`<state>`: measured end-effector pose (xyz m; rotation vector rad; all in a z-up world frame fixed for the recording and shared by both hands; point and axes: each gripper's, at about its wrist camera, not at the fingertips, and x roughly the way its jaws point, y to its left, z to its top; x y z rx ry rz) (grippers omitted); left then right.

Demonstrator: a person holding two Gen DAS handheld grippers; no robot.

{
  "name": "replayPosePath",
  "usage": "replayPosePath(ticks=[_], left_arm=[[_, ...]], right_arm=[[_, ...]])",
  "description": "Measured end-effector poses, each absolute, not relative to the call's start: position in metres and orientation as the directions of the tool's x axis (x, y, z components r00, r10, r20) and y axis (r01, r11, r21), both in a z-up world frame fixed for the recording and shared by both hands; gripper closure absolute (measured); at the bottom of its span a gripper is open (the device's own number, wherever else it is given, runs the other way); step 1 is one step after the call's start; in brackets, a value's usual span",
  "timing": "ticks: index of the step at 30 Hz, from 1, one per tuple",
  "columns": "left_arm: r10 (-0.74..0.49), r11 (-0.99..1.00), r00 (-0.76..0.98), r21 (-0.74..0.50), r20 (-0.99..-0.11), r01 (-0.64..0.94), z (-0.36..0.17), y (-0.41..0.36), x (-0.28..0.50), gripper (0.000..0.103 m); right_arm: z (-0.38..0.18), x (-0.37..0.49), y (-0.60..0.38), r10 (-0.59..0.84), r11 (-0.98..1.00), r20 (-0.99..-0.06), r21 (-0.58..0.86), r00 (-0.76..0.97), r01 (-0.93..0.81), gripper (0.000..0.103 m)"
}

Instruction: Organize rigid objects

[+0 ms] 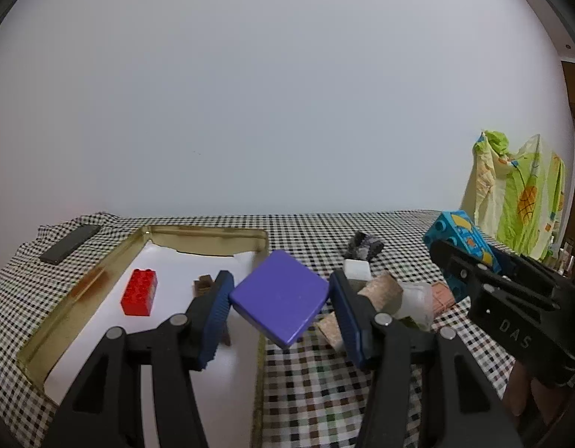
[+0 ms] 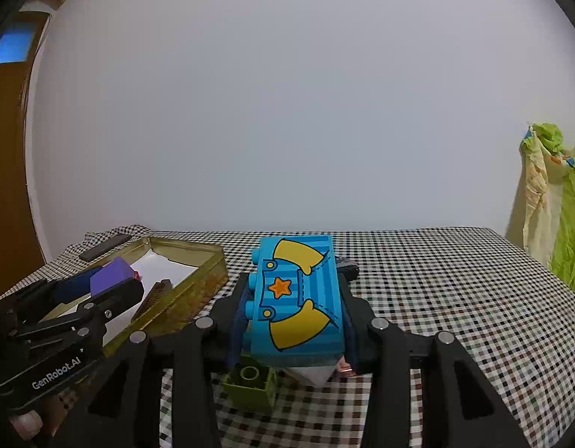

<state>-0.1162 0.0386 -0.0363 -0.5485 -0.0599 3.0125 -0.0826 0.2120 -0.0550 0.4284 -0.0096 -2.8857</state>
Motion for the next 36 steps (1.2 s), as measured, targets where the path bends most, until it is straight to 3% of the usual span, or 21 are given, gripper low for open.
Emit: replayPosePath(ticks=[36], left_arm=[[0.014, -0.997, -0.953, -0.075, -0.304, 0.009, -0.033, 0.0, -0.106, 0.05]], right_arm=[[-0.054, -0.08, 0.177, -0.297, -0.952, -0.257, 0.007, -0.92, 0.306, 0.059]])
